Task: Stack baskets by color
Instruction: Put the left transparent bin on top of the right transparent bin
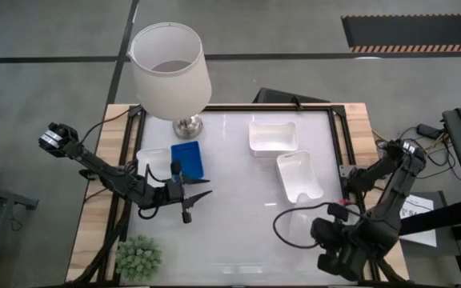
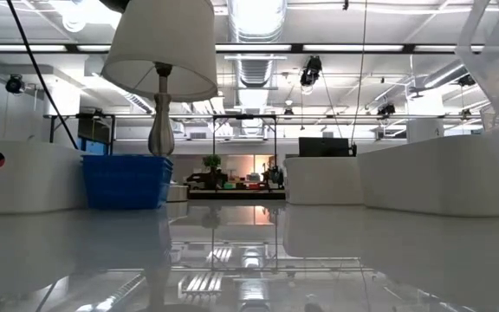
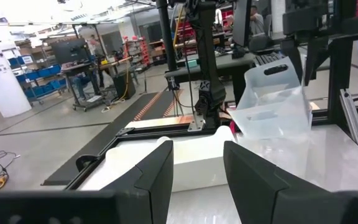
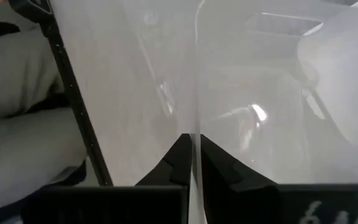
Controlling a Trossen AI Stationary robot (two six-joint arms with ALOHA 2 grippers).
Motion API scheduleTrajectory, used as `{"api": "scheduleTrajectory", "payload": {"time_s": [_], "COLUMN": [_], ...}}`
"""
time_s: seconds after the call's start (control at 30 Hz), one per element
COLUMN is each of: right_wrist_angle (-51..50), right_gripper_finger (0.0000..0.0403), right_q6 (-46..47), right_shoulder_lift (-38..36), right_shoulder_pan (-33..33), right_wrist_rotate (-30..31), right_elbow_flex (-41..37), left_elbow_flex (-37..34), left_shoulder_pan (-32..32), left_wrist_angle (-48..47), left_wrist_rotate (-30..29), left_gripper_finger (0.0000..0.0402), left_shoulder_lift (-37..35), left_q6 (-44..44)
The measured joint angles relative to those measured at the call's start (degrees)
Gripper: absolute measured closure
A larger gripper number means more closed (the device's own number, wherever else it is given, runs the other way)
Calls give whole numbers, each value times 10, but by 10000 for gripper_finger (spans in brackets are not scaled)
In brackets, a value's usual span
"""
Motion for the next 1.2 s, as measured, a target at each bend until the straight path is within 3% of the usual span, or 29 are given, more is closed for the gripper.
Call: {"api": "scheduleTrajectory", "payload": {"time_s": [0.17, 0.53, 0.9, 1.0, 1.1, 1.2], "right_wrist_angle": [-4, -6, -10, -11, -10, -9], "right_gripper_finger": [394, 392, 286, 266, 263, 287], "right_q6": [12, 45, 53, 53, 49, 45], "right_shoulder_lift": [14, 30, 29, 29, 28, 28], "right_shoulder_pan": [6, 8, 8, 7, 8, 8], "right_wrist_rotate": [27, 22, 21, -5, -19, -19], "right_elbow_flex": [-3, -11, -11, -11, -12, -18], "left_elbow_flex": [0, 0, -1, -1, -1, -1], "left_shoulder_pan": [0, 0, 0, 0, 0, 0], "left_wrist_angle": [0, 0, 0, 0, 0, 0], "left_wrist_rotate": [0, 0, 0, 0, 1, 1], "left_gripper_finger": [276, 276, 276, 276, 276, 276], "left_shoulder_lift": [0, 0, 0, 0, 0, 0], "left_q6": [0, -1, -1, -1, -1, -1]}}
